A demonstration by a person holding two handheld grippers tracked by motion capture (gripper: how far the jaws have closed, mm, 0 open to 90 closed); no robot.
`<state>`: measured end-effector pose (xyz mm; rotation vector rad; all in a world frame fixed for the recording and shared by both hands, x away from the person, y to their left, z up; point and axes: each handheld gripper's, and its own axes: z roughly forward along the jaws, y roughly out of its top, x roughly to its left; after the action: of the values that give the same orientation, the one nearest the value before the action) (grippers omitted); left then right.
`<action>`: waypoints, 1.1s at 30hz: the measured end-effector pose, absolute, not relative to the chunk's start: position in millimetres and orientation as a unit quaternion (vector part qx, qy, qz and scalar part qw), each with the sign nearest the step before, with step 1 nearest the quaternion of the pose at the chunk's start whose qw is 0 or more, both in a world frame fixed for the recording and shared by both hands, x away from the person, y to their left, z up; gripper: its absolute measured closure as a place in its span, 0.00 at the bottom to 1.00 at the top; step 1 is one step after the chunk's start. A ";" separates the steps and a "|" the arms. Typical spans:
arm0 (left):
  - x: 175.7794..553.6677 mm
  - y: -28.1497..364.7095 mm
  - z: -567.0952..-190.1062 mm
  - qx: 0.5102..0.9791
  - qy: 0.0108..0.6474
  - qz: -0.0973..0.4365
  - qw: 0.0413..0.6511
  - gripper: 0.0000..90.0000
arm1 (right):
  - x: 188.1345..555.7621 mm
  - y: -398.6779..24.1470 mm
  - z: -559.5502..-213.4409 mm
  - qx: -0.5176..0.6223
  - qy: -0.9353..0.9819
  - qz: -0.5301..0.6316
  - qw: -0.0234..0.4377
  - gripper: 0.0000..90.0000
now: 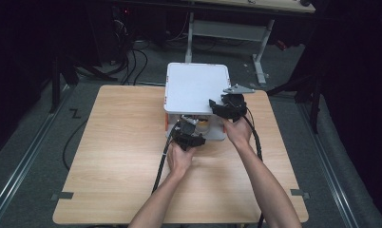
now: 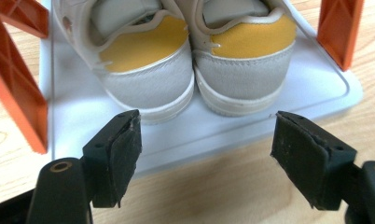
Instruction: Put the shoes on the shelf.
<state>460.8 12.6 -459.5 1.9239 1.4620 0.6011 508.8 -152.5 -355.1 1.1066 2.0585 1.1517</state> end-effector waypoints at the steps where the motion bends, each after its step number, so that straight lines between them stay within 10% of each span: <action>1: 458.8 14.3 -458.4 0.732 0.555 0.226 0.324 0.27 | 508.8 -152.8 -355.1 0.410 0.762 0.426 0.265 0.50; 33: 400.2 83.5 -412.3 0.690 0.525 0.260 0.425 0.26 | 469.2 -196.1 -334.2 0.416 0.745 0.468 0.233 0.50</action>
<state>400.2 83.5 -412.3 1.7255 1.3140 0.6497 469.2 -196.1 -334.2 1.1418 2.0461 1.2846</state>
